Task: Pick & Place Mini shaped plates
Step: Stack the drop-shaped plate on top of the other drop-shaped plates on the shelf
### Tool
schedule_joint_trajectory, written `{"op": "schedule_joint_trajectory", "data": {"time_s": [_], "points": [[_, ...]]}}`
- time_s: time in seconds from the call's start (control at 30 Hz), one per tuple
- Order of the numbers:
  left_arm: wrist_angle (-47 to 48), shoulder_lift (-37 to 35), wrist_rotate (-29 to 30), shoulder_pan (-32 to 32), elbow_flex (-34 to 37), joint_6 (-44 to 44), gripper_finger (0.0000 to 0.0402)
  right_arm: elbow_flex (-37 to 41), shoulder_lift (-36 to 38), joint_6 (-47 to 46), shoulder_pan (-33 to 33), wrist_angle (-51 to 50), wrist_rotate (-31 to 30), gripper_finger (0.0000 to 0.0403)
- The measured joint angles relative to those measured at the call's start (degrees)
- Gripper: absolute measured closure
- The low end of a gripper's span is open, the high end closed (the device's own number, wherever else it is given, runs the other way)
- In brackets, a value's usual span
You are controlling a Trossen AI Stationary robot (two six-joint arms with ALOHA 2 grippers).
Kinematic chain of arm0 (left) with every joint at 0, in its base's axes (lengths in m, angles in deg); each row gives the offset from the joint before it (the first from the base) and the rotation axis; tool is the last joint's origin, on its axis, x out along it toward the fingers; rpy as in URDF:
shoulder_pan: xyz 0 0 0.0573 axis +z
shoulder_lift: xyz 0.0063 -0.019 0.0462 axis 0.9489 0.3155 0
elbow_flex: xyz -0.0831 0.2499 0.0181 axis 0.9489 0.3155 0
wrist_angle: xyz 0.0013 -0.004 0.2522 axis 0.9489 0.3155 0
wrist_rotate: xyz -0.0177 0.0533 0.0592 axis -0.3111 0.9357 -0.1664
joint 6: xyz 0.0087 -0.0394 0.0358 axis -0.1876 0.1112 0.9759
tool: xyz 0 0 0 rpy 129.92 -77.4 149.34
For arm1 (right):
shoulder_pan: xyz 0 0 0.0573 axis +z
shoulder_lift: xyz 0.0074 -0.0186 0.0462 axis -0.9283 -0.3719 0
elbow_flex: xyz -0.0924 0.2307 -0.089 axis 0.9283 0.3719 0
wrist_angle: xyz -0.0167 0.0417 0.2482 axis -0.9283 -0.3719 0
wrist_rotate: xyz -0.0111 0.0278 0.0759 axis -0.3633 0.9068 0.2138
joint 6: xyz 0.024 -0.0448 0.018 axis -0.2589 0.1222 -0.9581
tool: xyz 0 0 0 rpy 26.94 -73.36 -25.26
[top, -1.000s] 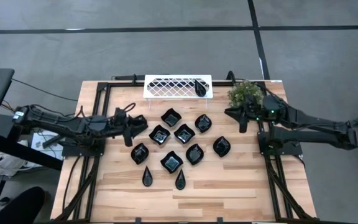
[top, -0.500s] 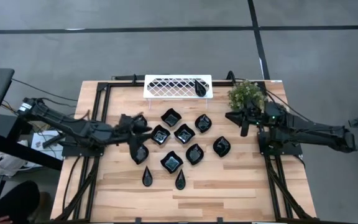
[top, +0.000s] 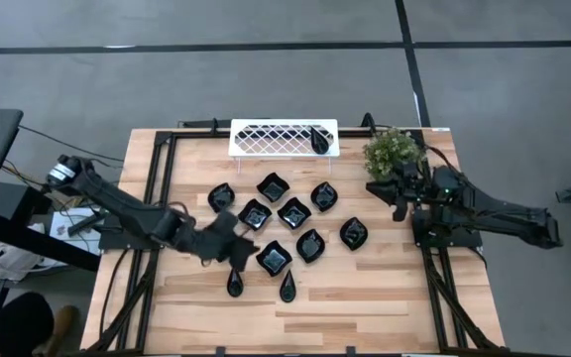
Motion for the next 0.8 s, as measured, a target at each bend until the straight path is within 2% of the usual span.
{"op": "schedule_joint_trajectory", "data": {"time_s": [0.27,0.47,0.6,0.67,0.8], "points": [[1.63,4.36,0.70,-8.03,-0.08,-22.56,0.0230,0.01,3.12,0.31,-0.02,-0.46,1.67,0.0346],[6.96,7.35,0.70,-11.67,-0.09,-35.92,0.0230,0.01,3.80,0.39,-0.01,-0.92,3.54,0.0346],[13.66,8.36,-3.96,-12.94,-0.07,-45.72,0.0230,0.00,3.80,0.39,0.00,-1.26,4.40,0.0346],[14.97,8.48,-6.09,-13.30,-0.07,-47.86,0.0230,-0.02,3.78,0.37,-0.02,-1.94,4.38,0.0346],[14.70,7.51,-6.65,-13.39,-0.07,-47.85,0.0230,-0.02,3.78,0.37,0.00,-2.89,4.38,0.0346]]}}
